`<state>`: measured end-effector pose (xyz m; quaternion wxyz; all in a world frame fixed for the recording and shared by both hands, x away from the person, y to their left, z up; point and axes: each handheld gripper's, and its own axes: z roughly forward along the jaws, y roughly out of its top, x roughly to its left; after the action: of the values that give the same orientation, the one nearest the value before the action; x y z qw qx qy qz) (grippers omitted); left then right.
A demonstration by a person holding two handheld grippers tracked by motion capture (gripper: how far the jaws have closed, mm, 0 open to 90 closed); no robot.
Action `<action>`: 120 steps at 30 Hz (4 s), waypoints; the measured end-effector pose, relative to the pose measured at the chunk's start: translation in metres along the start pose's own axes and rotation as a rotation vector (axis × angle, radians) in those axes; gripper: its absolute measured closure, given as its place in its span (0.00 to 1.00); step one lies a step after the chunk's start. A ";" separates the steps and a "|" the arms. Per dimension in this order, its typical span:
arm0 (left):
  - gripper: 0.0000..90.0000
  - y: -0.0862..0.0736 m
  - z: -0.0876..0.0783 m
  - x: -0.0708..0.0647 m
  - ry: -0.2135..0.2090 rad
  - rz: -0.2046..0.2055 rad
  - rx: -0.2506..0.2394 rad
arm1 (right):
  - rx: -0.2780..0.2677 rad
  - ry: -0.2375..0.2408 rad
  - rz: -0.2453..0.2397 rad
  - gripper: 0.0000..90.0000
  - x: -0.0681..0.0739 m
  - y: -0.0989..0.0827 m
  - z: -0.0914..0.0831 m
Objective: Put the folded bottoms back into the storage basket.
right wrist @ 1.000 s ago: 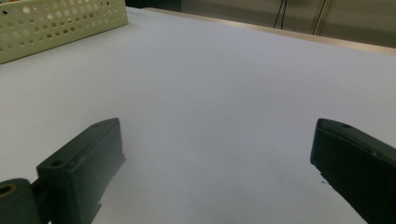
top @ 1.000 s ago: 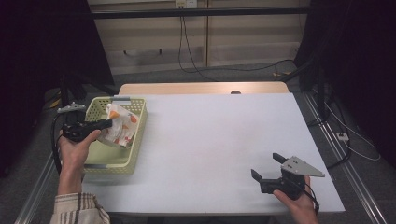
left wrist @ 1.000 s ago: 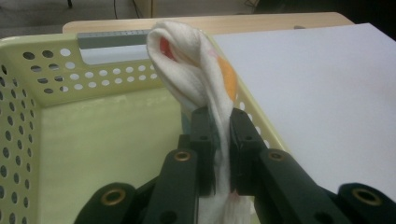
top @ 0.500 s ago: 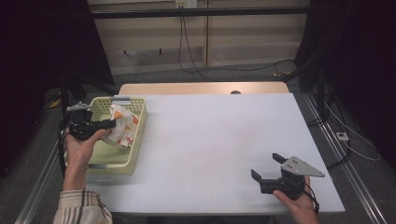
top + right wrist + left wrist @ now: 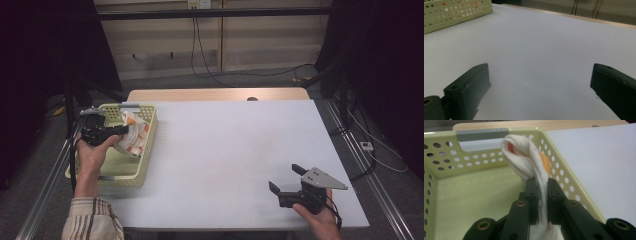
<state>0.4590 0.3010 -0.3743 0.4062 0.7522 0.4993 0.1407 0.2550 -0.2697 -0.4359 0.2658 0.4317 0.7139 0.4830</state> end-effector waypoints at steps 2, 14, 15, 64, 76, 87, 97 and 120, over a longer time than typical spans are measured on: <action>0.91 0.001 0.002 0.001 0.001 -0.003 0.004 | 0.003 -0.001 0.001 0.03 -0.001 0.000 0.001; 0.90 -0.003 0.007 0.006 0.035 0.010 0.022 | 0.006 -0.001 0.004 0.03 -0.001 0.000 0.002; 0.90 -0.003 0.008 0.007 0.040 0.011 0.024 | 0.006 0.000 0.002 0.03 -0.001 0.000 0.002; 0.86 -0.019 0.012 0.037 0.177 -0.058 0.072 | 0.022 0.008 -0.003 0.03 0.000 -0.001 0.002; 0.84 -0.021 0.018 0.036 0.217 -0.055 0.120 | 0.023 0.012 -0.002 0.03 0.000 -0.001 0.003; 0.77 -0.021 0.023 0.033 0.217 -0.050 0.149 | 0.029 0.013 -0.001 0.03 0.000 -0.001 0.003; 0.54 -0.022 0.028 0.034 0.235 -0.063 0.183 | 0.029 0.011 -0.007 0.03 0.001 -0.001 0.003; 0.17 -0.021 0.026 0.035 0.256 -0.094 0.149 | 0.028 0.012 -0.010 0.03 0.001 -0.001 0.003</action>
<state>0.4780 0.3231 -0.4135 0.2882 0.7320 0.5908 0.1787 0.2564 -0.2683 -0.4379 0.2579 0.4287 0.7244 0.4743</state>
